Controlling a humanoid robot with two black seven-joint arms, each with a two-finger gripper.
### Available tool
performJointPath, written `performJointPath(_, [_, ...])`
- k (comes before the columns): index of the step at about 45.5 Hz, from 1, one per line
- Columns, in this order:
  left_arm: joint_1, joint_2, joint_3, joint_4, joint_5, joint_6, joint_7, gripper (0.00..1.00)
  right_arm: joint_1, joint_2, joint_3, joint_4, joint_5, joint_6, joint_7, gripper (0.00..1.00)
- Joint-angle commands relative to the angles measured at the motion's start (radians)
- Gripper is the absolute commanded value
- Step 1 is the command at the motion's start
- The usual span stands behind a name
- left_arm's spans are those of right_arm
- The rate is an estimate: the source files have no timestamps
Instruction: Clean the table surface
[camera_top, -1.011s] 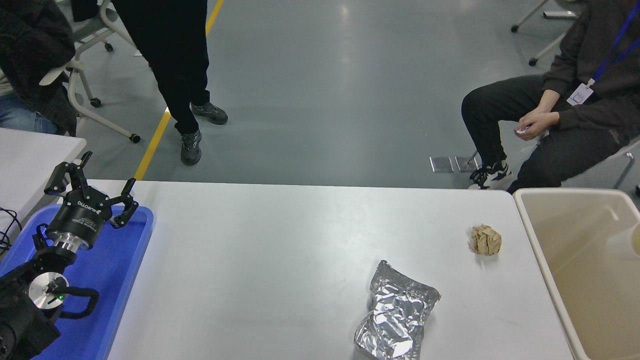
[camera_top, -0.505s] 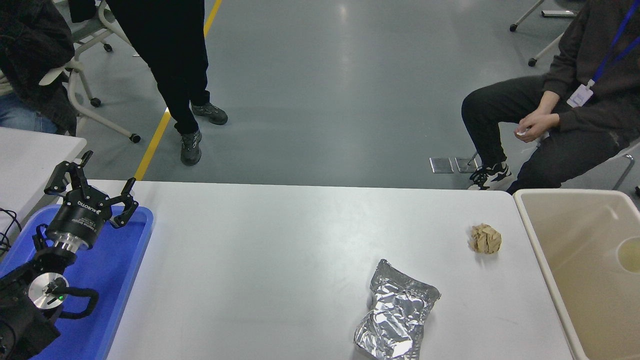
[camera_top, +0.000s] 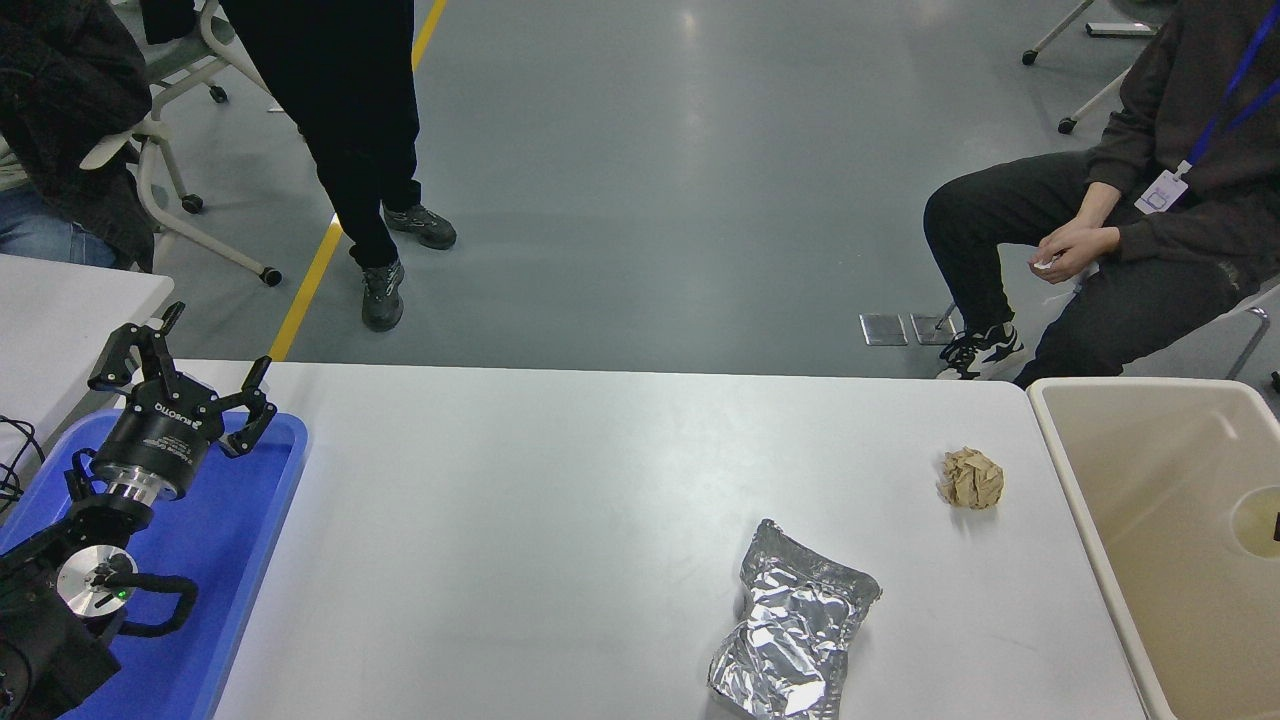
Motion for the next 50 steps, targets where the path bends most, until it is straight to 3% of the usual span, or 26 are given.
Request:
performJointPath(1, [0.000, 0.000, 0.000, 0.000, -0.001, 0.000, 0.000, 1.00, -0.007, 0.011, -0.021, -0.007, 0.027, -0.009, -0.022, 0.00])
performJointPath(2, [0.000, 0.000, 0.000, 0.000, 0.001, 0.000, 0.000, 1.00, -0.005, 0.011, -0.019, -0.007, 0.027, -0.007, -0.025, 0.09])
performJointPath(5, [0.000, 0.000, 0.000, 0.000, -0.001, 0.000, 0.000, 1.00, -0.005, 0.011, -0.016, -0.007, 0.028, 0.002, -0.039, 0.70])
performJointPath(6, [0.000, 0.000, 0.000, 0.000, -0.001, 0.000, 0.000, 1.00, -0.005, 0.011, -0.016, -0.007, 0.028, 0.007, -0.039, 0.94])
performJointPath(7, [0.000, 0.000, 0.000, 0.000, 0.001, 0.000, 0.000, 1.00, -0.005, 0.011, -0.021, -0.005, 0.028, 0.008, -0.041, 1.00])
performJointPath(34, [0.000, 0.000, 0.000, 0.000, 0.001, 0.000, 0.000, 1.00, -0.008, 0.013, -0.004, -0.024, 0.080, -0.010, -0.041, 1.00])
performJointPath(50, [0.000, 0.000, 0.000, 0.000, -0.001, 0.000, 0.000, 1.00, -0.010, 0.005, -0.001, -0.024, 0.310, 0.008, -0.042, 1.00])
